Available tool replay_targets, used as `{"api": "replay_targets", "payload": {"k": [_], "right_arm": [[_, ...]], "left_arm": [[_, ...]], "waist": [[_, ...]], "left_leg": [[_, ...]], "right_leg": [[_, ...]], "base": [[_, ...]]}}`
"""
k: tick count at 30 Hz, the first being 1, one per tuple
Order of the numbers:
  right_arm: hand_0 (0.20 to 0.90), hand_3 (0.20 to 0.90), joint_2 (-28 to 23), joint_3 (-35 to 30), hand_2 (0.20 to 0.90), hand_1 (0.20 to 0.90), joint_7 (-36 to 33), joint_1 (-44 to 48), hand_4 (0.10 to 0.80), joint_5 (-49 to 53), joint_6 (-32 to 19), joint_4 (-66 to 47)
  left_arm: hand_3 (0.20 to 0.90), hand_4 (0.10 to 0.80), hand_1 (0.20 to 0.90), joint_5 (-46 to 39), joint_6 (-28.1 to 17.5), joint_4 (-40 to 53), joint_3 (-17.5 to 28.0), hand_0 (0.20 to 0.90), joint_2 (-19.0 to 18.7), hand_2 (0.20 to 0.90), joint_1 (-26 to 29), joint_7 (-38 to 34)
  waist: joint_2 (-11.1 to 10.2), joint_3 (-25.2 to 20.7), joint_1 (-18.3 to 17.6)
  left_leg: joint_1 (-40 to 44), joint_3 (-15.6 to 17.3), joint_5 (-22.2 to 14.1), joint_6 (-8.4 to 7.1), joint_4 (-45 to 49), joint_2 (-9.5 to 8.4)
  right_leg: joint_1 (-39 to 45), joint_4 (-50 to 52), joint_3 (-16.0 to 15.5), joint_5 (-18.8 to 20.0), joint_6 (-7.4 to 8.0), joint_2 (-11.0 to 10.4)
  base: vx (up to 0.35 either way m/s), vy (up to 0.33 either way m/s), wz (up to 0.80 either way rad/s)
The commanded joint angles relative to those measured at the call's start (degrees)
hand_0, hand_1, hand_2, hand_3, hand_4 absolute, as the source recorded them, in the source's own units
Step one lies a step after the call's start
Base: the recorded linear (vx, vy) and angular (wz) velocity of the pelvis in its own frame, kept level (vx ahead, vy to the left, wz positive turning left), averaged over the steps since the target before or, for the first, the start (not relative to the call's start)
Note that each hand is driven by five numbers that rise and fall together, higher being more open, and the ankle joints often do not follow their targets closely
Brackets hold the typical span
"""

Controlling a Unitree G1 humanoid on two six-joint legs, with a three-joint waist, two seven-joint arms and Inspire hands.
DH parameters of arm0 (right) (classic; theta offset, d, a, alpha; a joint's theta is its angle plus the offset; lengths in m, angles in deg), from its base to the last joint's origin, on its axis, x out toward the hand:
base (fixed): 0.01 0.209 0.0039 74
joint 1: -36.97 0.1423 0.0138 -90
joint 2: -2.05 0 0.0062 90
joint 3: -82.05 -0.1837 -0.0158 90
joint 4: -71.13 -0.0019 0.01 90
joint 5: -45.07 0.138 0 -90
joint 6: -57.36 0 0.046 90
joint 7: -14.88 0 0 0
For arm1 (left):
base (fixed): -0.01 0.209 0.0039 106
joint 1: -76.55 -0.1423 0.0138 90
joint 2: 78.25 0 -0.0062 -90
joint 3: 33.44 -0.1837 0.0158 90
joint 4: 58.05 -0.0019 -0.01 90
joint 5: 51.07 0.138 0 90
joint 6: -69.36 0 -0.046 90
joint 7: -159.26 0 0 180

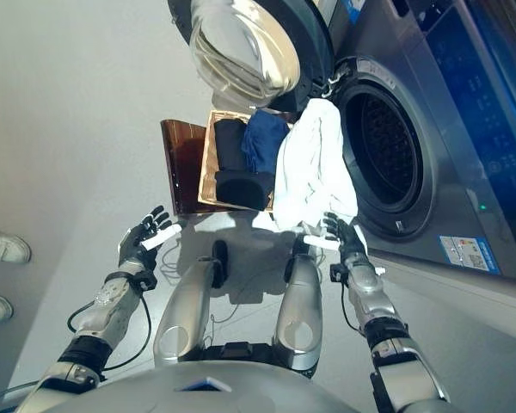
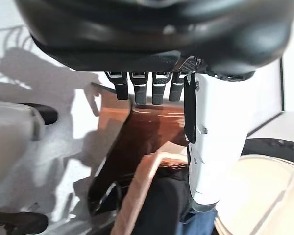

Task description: Pick up the clothes and place them into the washing machine

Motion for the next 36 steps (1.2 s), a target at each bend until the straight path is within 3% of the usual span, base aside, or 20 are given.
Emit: {"api": "replay_targets", "payload": {"k": [1,8,14,20,23,27,31,32,34,35,36], "right_arm": [[0.9,0.9,-6.08,-0.49,0.9,0.9,-5.98,3.44,0.8,-3.38,-2.33,-1.7],[0.9,0.9,-10.73,1.9,0.9,0.9,-13.25,19.64,0.8,-8.95,1.06,4.46],[0.9,0.9,-9.3,1.84,0.9,0.9,-13.22,18.62,0.8,-10.52,1.68,-2.71],[0.9,0.9,-9.47,6.08,0.9,0.9,-9.0,30.65,0.8,-1.63,-0.55,18.69],[0.9,0.9,-9.33,6.5,0.9,0.9,-8.25,32.2,0.8,-0.89,-0.52,21.58],[0.9,0.9,-10.28,8.22,0.9,0.9,-8.76,38.93,0.8,-1.86,1.13,33.51],[0.9,0.9,-11.23,6.52,0.9,0.9,-9.54,39.88,0.8,-0.79,0.96,35.54],[0.9,0.9,-11.33,6.25,0.9,0.9,-9.33,39.68,0.8,-0.3,0.74,35.43],[0.9,0.9,-11.61,6.56,0.9,0.9,-9.33,40.21,0.8,-0.35,0.78,35.34],[0.9,0.9,-11.55,7.7,0.9,0.9,-9.19,41.08,0.8,-0.77,0.78,35.08],[0.9,0.9,-11.59,7.66,0.9,0.9,-9.2,41.19,0.8,-0.77,0.77,35.07]], "left_arm": [[0.9,0.8,0.9,-0.4,-3.67,6.07,0.7,0.9,-1.4,0.9,-1.22,-1.04],[0.9,0.8,0.9,-1.27,-3.63,8.18,-0.97,0.9,-2.15,0.9,-0.64,-2.95],[0.9,0.8,0.9,-1.76,-3.32,6.03,-0.69,0.9,-0.25,0.9,0.08,-4.15],[0.9,0.8,0.9,-3.01,-5.14,9.26,-2.65,0.9,-2.56,0.9,0.25,-3.07],[0.9,0.8,0.9,-3.09,-5.15,9.38,-2.88,0.9,-2.84,0.9,0.0,-2.65],[0.9,0.8,0.9,-2.95,-4.93,9.6,-4.34,0.9,-3.75,0.9,0.16,-2.06],[0.9,0.8,0.9,-2.77,-5.34,10.68,-4.61,0.9,-3.75,0.9,1.15,-2.4],[0.9,0.8,0.9,-2.74,-5.37,10.42,-4.86,0.9,-3.52,0.9,1.46,-2.33],[0.9,0.8,0.9,-2.77,-5.42,10.06,-4.95,0.9,-3.51,0.9,1.71,-2.32],[0.9,0.8,0.9,-3.04,-5.52,9.84,-5.12,0.9,-3.54,0.9,1.69,-2.41],[0.9,0.8,0.9,-3.03,-5.53,9.87,-5.1,0.9,-3.54,0.9,1.79,-2.42]], "waist": [[0.72,-3.49,1.42],[1.09,-2.39,2.82],[0.33,-2.11,2.0],[1.69,-2.02,4.59],[1.85,-1.98,4.96],[2.41,-1.59,6.58],[3.16,-0.79,7.18],[3.31,-0.63,7.41],[3.28,-0.6,7.45],[3.24,-0.7,7.69],[3.19,-0.67,7.57]], "left_leg": [[-0.65,-2.38,0.15,-3.03,-0.57,2.76],[-4.94,-2.3,0.41,-2.92,0.03,2.22],[-5.17,-2.49,0.16,-2.99,0.21,2.17],[-7.87,-3.11,0.18,-2.52,1.6,0.82],[-8.3,-3.11,0.22,-2.48,1.86,0.72],[-9.43,-3.25,0.18,-2.03,2.22,0.01],[-10.61,-3.44,0.23,-1.8,2.99,-0.53],[-10.2,-3.59,-1.61,-1.96,3.76,-0.43],[-10.93,-3.51,0.38,-1.78,3.06,-0.69],[-10.36,-3.72,-1.44,-1.9,3.63,-0.59],[-11.07,-3.61,0.41,-1.72,2.98,-0.82]], "right_leg": [[0.8,-0.64,1.61,1.02,-0.7,-0.23],[-3.5,0.3,1.9,1.2,-0.86,-0.28],[-3.4,0.69,1.62,0.92,-0.98,-0.32],[-4.84,1.59,0.83,0.72,-0.9,-1.2],[-5.21,1.89,0.79,0.7,-0.89,-1.24],[-6.11,2.6,0.46,0.48,-0.96,-1.37],[-6.91,3.49,0.3,0.4,-1.01,-1.81],[-6.4,4.33,0.24,-1.39,-0.74,-1.67],[-7.02,3.62,-0.04,0.17,-1.12,-1.84],[-6.69,4.44,0.13,-1.64,-0.88,-1.62],[-7.24,3.61,-0.01,0.01,-1.22,-1.8]], "base": [[-0.039,0.001,-0.04],[-0.017,0.003,-0.01],[0.016,-0.002,0.02],[-0.004,0.008,0.03],[0.002,0.016,0.06],[0.005,0.018,0.11],[0.015,0.01,0.1],[0.004,-0.002,0.12],[0.01,-0.004,0.08],[0.011,-0.006,0.08],[0.089,-0.02,0.08]]}}
